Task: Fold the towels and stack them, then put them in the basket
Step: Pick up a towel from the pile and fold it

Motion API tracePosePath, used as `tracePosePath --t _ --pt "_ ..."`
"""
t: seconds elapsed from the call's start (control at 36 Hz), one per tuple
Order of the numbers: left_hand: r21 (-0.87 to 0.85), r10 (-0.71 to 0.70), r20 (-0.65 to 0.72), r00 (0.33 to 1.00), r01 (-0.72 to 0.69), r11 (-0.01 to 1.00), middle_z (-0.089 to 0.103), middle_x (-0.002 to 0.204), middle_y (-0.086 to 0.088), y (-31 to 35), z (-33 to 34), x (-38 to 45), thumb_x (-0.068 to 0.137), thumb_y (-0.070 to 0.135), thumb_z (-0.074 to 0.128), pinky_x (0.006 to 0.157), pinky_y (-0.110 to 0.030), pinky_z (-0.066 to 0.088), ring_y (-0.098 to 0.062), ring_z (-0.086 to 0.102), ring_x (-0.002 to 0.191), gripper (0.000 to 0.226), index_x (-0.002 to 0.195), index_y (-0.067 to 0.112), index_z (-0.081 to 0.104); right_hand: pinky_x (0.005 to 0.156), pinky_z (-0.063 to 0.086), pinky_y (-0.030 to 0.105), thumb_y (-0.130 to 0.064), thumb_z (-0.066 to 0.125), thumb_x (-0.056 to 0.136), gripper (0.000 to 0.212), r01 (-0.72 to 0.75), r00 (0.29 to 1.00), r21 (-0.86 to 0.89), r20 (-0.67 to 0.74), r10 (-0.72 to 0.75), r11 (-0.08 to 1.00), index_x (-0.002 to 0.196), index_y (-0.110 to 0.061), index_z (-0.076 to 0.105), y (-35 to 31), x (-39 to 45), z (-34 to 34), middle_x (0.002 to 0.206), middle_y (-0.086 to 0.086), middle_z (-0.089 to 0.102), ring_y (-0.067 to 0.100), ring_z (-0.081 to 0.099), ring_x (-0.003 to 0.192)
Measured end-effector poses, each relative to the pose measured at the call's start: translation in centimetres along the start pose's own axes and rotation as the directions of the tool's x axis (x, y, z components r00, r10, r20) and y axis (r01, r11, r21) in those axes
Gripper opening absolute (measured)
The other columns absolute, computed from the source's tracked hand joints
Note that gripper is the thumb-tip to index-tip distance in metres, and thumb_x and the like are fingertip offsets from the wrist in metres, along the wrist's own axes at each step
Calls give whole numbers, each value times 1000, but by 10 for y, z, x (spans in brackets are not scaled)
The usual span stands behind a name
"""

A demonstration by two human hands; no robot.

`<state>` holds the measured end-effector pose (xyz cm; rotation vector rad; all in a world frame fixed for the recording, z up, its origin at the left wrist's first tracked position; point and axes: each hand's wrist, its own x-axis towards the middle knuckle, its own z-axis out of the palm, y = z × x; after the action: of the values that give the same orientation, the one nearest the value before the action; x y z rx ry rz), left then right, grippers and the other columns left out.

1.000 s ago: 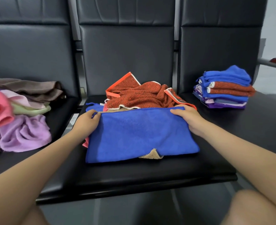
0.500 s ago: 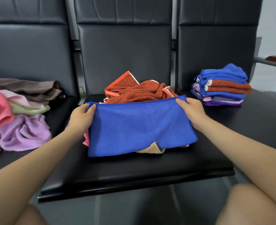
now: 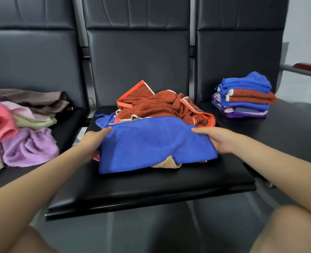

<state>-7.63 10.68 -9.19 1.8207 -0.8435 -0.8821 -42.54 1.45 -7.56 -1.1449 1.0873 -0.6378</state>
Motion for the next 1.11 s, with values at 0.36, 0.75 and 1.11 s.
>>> tracePosePath --t 0.36,0.75,1.11 --pt "-94 198 -123 973 -210 973 58 128 -6 25 27 -35 99 32 44 104 -38 41 -27 55 115 36 127 15 58 73 56 30 -20 57 95 31 229 944 88 -264 -198 970 121 -4 61 -13 -46 -14 108 14 70 24 70 90" --pt "52 274 2 962 -274 960 56 108 -2 5 47 -53 101 16 34 87 -37 45 -22 54 100 29 127 17 46 74 53 26 -14 59 94 13 267 919 -122 -266 -291 956 103 -7 66 -21 -67 -3 101 10 70 17 68 83" --pt "291 393 -140 909 -342 894 58 83 6 13 24 -61 98 22 43 80 -33 42 -19 55 89 20 100 15 61 58 45 24 -10 45 99 23 333 942 -375 164 -292 865 121 -11 54 -18 -43 115 73 4 59 14 56 62"
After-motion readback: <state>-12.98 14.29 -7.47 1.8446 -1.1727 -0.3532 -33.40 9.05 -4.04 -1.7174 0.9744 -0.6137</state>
